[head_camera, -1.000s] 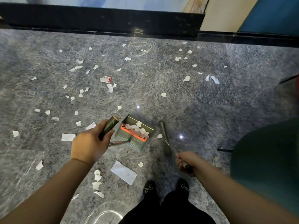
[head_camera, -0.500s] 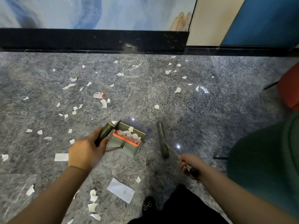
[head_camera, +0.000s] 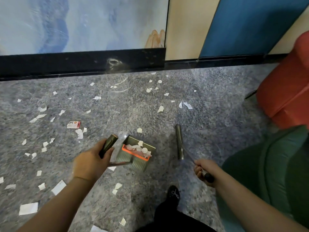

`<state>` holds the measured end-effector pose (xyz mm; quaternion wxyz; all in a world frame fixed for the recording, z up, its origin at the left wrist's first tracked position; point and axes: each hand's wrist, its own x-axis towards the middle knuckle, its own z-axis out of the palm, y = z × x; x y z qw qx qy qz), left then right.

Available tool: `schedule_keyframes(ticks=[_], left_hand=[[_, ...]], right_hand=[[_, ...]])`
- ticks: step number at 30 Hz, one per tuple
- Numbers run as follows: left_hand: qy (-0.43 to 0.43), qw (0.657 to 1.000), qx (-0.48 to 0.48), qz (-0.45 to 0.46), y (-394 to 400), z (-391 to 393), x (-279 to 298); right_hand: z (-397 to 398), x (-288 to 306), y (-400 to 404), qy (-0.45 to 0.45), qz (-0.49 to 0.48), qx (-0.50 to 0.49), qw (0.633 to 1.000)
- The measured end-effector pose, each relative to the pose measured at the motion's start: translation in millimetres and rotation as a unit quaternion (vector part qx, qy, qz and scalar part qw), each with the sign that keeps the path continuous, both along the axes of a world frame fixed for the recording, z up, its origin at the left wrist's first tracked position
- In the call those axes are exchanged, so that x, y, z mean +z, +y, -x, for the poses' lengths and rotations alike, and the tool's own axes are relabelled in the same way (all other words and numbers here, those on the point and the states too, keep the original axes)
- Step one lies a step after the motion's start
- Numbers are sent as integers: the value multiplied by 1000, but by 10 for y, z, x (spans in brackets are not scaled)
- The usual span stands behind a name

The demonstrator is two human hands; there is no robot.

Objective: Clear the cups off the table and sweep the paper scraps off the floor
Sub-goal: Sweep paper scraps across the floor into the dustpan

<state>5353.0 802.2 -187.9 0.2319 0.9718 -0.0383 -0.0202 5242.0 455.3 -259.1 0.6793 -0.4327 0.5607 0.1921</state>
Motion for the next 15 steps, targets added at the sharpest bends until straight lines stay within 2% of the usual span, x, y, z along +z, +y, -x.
schedule_keyframes(ticks=[8, 15], left_hand=[[1, 999, -24, 21, -1202, -770, 60], [9, 999, -31, 22, -1935, -1457, 35]], right_hand=[[-669, 231, -1051, -8, -14, -8, 1000], [-1272, 85, -1671, -13, -1, -42, 999]])
